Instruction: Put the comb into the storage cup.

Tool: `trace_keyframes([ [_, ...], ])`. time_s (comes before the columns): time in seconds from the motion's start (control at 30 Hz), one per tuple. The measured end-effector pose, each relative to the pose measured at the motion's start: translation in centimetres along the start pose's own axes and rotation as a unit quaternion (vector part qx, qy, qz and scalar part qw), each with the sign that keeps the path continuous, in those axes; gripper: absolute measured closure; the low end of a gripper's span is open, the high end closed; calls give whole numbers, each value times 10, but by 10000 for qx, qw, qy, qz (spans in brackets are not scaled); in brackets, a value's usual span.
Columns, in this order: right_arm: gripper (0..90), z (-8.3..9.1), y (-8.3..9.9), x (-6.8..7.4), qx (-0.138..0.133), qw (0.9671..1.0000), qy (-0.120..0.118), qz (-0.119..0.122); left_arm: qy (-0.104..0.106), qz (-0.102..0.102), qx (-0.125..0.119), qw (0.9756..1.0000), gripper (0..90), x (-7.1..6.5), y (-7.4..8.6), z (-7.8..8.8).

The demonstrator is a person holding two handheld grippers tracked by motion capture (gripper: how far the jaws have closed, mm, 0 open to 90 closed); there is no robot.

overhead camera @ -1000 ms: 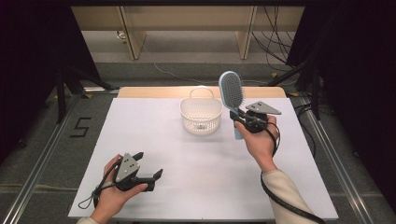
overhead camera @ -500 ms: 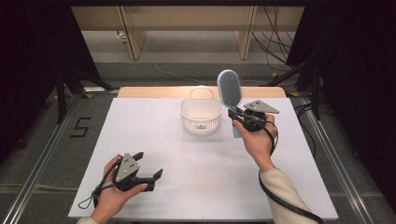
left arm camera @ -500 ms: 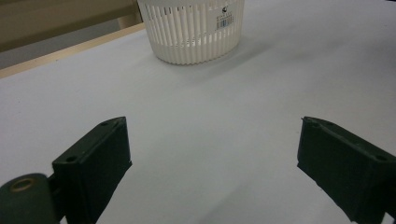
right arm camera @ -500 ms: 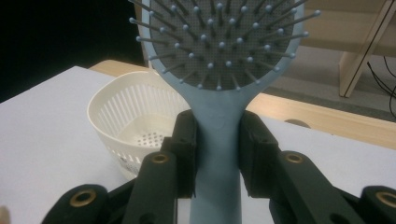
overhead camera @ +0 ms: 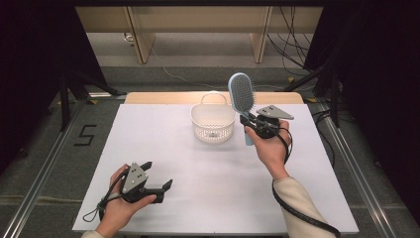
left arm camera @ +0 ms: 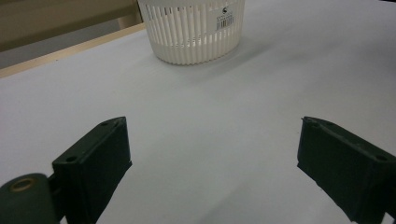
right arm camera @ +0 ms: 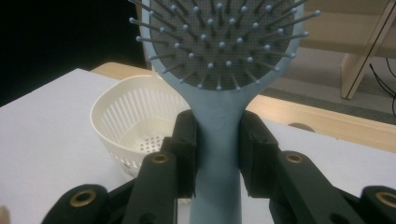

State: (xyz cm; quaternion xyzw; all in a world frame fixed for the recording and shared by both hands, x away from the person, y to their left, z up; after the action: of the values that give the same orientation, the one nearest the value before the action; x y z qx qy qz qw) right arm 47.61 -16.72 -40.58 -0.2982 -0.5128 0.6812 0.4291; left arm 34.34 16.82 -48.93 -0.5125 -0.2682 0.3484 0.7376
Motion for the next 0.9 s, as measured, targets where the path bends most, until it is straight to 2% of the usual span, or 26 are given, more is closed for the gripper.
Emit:
trace_keyframes([
  [0.9,705,-10,-7,4,-90,9999,6,-49,-10,-4,-7,10000,89,1,0,0],
])
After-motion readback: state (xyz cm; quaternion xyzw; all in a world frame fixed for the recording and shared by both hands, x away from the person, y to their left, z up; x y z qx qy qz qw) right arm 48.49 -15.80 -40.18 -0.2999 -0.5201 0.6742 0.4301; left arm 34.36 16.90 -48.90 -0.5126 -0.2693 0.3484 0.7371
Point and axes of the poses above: each handheld gripper's, and its own axes: z roughly backward along the jaws, y roughly out of its underside, x roughly to its left, the point moved 4 cm from there along -z, roughly forward along the jaws, and after that the axes turned 5 degrees about -x, right-handed, at the moved point
